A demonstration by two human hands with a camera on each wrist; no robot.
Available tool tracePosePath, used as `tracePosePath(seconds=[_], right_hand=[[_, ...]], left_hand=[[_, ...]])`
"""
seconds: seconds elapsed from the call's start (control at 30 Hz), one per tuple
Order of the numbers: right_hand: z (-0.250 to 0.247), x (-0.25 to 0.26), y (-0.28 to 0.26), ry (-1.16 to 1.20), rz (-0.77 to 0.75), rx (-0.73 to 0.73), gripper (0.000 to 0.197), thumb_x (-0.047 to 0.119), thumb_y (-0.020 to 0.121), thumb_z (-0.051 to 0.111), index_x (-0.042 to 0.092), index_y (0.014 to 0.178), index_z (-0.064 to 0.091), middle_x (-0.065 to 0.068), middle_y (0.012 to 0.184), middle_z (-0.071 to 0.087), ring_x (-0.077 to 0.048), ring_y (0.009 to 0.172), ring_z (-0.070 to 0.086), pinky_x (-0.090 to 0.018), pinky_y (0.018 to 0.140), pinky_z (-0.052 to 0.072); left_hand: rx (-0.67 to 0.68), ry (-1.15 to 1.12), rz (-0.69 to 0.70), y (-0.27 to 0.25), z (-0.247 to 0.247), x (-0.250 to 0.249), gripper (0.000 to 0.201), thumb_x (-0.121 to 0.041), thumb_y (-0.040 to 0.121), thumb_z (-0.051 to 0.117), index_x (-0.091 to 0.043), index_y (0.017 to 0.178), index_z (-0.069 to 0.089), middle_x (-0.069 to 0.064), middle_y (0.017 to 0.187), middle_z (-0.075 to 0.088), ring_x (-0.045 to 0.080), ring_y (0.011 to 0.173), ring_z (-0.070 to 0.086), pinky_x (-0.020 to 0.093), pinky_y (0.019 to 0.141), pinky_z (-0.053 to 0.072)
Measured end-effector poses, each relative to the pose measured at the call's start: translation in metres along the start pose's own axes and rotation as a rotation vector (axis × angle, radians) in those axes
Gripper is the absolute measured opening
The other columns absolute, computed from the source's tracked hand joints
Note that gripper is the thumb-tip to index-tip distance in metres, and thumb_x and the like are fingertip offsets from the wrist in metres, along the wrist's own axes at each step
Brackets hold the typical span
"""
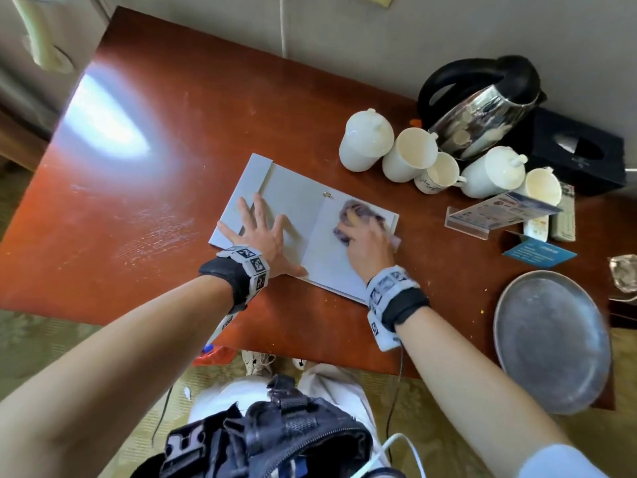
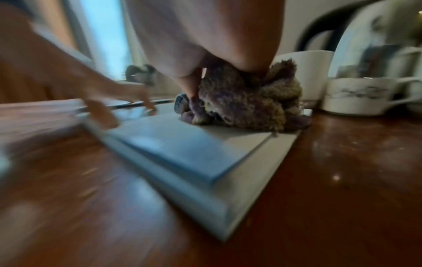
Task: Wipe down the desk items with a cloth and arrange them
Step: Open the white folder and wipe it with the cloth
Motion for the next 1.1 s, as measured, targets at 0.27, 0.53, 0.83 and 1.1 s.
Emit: tracePosePath(seconds=[0.27,0.53,0.83,1.1], right_hand=[[-0.008,-0.038,-0.056,0.073,-0.151,0.072,0.046,-0.004,0.08,0.06,0.026,0.112,0.075,-0.003,0.135,0.062,-0.031,0.111,0.061,-0.045,0.089,0.053],[-0.014,0.01,0.015,-0.072,-0.069,0.05,0.038,0.016,0.098,0.048,0.024,0.134,0.058,-0.007,0.141,0.049,-0.035,0.119,0.049,-0.047,0.091,0.047],[-0.002,-0.025,-0.021,-0.081,-0.222,0.065,0.043,0.02,0.088,0.047,0.039,0.121,0.068,-0.001,0.136,0.06,-0.028,0.107,0.061,-0.046,0.084,0.056],[0.003,0.015,-0.028,-0.047,-0.259,0.121,0.044,0.001,0.089,0.052,0.026,0.12,0.071,0.001,0.149,0.05,-0.033,0.118,0.052,-0.042,0.085,0.048]], left_hand=[[-0.01,-0.005,-0.016,0.0,0.0,-0.001,0.122,-0.085,0.058,0.069,-0.032,0.153,0.013,0.016,0.16,-0.03,0.043,0.147,-0.027,0.079,0.108,0.004],[-0.025,-0.024,0.003,0.003,0.004,0.001,0.12,-0.084,0.057,0.071,-0.032,0.15,0.016,0.016,0.16,-0.029,0.043,0.147,-0.027,0.081,0.107,0.003],[-0.03,0.003,0.004,0.002,0.004,0.001,0.124,-0.086,0.058,0.068,-0.032,0.154,0.011,0.016,0.16,-0.031,0.043,0.147,-0.028,0.08,0.108,0.005],[-0.019,-0.006,0.0,0.002,0.002,0.0,0.122,-0.085,0.059,0.069,-0.032,0.154,0.013,0.016,0.161,-0.03,0.043,0.147,-0.027,0.08,0.109,0.005]])
Point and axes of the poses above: each hand's wrist, its own y-axis towards the middle knuckle, its own z-axis out of the palm, x = y × z, the point moved 2 cm from there along y, towards the middle knuckle
